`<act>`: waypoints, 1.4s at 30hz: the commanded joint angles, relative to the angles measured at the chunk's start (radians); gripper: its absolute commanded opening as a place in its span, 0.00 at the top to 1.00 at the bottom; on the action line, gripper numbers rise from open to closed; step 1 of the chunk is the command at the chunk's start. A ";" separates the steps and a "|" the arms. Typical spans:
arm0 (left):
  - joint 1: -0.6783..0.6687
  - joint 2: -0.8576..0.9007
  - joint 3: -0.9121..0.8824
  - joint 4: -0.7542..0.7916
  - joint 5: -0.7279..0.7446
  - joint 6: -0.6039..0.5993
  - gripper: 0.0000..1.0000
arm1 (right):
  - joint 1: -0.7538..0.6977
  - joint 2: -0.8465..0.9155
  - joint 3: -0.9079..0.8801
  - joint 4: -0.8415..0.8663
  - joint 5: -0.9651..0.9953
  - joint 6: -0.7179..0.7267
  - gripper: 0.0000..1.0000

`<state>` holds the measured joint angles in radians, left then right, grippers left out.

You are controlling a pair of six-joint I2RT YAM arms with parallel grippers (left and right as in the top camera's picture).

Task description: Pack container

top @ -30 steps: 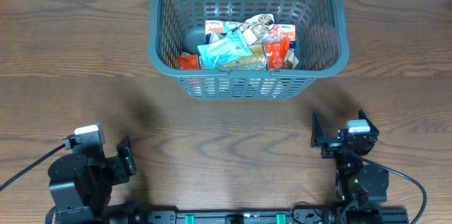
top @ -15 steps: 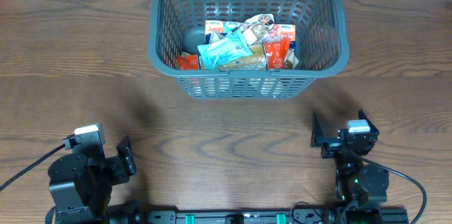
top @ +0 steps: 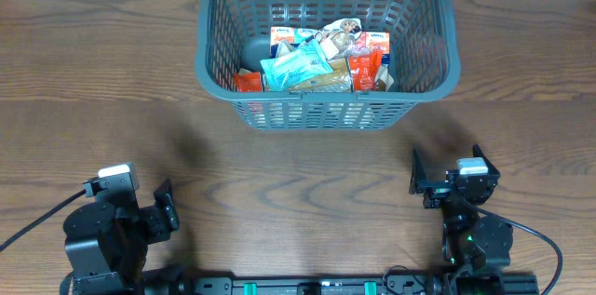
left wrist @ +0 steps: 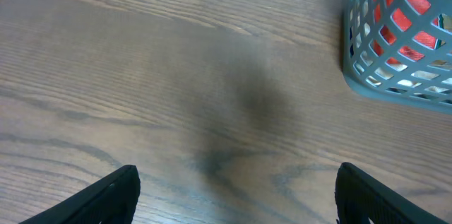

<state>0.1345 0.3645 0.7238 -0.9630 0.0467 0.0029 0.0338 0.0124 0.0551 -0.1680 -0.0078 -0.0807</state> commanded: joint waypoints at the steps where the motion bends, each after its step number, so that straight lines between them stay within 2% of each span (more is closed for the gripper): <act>1: -0.003 -0.001 -0.002 -0.002 0.006 -0.001 0.19 | -0.008 -0.007 -0.007 -0.003 0.000 -0.003 0.01; 12: -0.003 -0.001 -0.003 -0.008 0.019 -0.002 0.19 | -0.008 -0.007 -0.007 -0.003 0.000 -0.003 0.01; 16: -0.032 -0.019 -0.014 0.037 0.028 0.003 0.19 | -0.008 -0.007 -0.007 -0.003 0.000 -0.003 0.01; 24: -0.129 -0.153 -0.194 0.323 0.024 0.048 0.19 | -0.008 -0.007 -0.007 -0.003 0.000 -0.003 0.01; 30: -0.138 -0.252 -0.368 0.583 0.024 0.050 0.19 | -0.008 -0.007 -0.007 -0.003 0.000 -0.003 0.01; 34: -0.138 -0.293 -0.447 0.739 0.024 0.092 0.19 | -0.008 -0.007 -0.007 -0.003 0.000 -0.003 0.01; 42: -0.148 -0.342 -0.560 0.904 0.020 0.102 0.19 | -0.008 -0.007 -0.007 -0.003 0.000 -0.003 0.01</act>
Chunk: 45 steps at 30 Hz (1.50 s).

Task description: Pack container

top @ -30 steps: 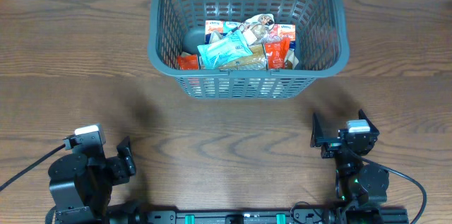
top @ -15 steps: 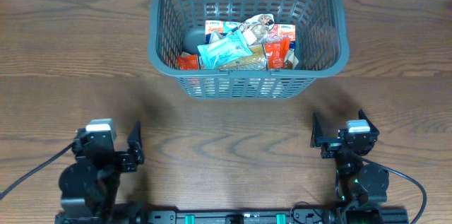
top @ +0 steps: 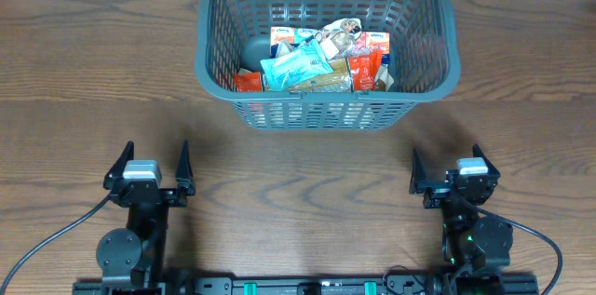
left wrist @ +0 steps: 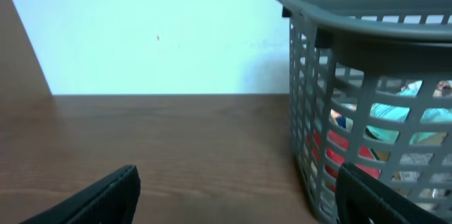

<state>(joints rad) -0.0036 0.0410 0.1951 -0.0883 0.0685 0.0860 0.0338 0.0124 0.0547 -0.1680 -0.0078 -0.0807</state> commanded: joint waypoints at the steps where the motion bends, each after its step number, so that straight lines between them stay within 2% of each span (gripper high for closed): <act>1: -0.012 -0.022 -0.046 0.049 -0.002 0.019 0.19 | -0.008 -0.007 -0.006 -0.003 0.000 -0.003 0.01; 7: -0.027 -0.039 -0.120 0.112 -0.001 0.018 0.19 | -0.008 -0.007 -0.006 -0.003 0.000 -0.003 0.01; 17: -0.027 -0.039 -0.175 0.114 -0.014 0.001 0.19 | -0.008 -0.007 -0.006 -0.003 0.000 -0.003 0.01; 27: -0.027 -0.039 -0.191 0.017 -0.047 -0.045 0.19 | -0.008 -0.007 -0.006 -0.003 0.000 -0.003 0.01; 34: -0.027 -0.039 -0.191 0.017 -0.099 -0.050 0.19 | -0.008 -0.007 -0.006 -0.003 0.000 -0.003 0.01; 45: -0.027 -0.039 -0.191 0.016 -0.090 -0.046 0.19 | -0.008 -0.007 -0.006 -0.003 0.000 -0.003 0.01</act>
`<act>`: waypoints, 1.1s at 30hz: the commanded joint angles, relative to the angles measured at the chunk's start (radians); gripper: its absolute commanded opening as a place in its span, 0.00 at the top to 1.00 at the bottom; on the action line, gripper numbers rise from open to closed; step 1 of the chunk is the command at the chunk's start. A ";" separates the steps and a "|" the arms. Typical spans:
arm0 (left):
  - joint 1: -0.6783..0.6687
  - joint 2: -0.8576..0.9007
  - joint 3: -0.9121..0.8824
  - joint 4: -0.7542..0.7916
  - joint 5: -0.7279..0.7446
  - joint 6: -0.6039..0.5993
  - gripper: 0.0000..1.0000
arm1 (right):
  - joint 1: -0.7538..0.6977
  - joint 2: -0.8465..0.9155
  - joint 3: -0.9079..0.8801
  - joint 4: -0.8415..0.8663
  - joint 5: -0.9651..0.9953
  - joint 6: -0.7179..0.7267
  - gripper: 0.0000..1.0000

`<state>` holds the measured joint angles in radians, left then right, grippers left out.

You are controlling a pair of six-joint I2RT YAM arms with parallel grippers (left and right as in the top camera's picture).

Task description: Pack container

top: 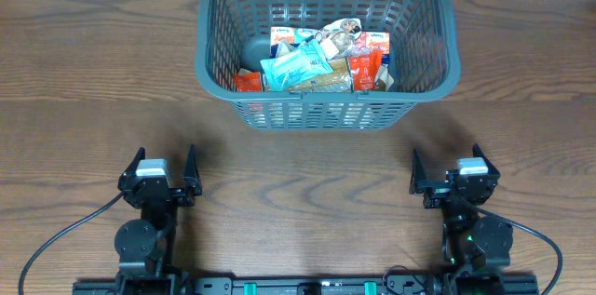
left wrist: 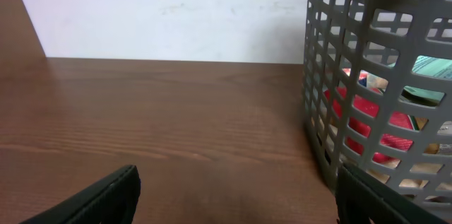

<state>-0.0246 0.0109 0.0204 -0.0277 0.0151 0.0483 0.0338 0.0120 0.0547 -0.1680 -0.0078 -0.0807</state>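
Note:
A grey slatted basket [top: 326, 100] stands at the back middle of the table, holding several snack packets [top: 312, 58] in red, teal and orange. In the left wrist view the basket's wall [left wrist: 374, 90] fills the right side, red packets showing through the slats. My left gripper [top: 166, 163] rests near the front left edge, open, nothing between its fingers [left wrist: 106, 196]. My right gripper [top: 447, 169] sits at the front right, its jaws apart and empty.
The wooden table [top: 307, 183] lies between the basket and both arms. A pale wall [left wrist: 162, 12] rises behind the table's far edge. Black cables [top: 56, 239] trail from each arm base at the front.
My left arm has shifted slightly right and settled lower at the front edge. Its camera now sees the basket closer and lower. The right arm has not moved.
My left gripper was turned down at the bare tabletop, its arm at the far front left. Then it pointed level toward the basket, further right. Now it sits a little further right still, open throughout. The basket's contents and right arm stayed the same.

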 commanded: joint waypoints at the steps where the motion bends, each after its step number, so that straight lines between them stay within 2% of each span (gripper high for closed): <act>1: -0.006 -0.008 -0.016 -0.045 -0.027 0.004 0.19 | -0.008 -0.006 -0.006 -0.003 0.000 -0.003 0.01; 33: -0.006 0.008 -0.016 -0.045 -0.026 -0.001 0.19 | -0.008 -0.006 -0.006 -0.003 0.000 -0.003 0.01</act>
<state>-0.0246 0.0162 0.0212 -0.0296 0.0154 0.0490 0.0338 0.0120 0.0547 -0.1680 -0.0078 -0.0807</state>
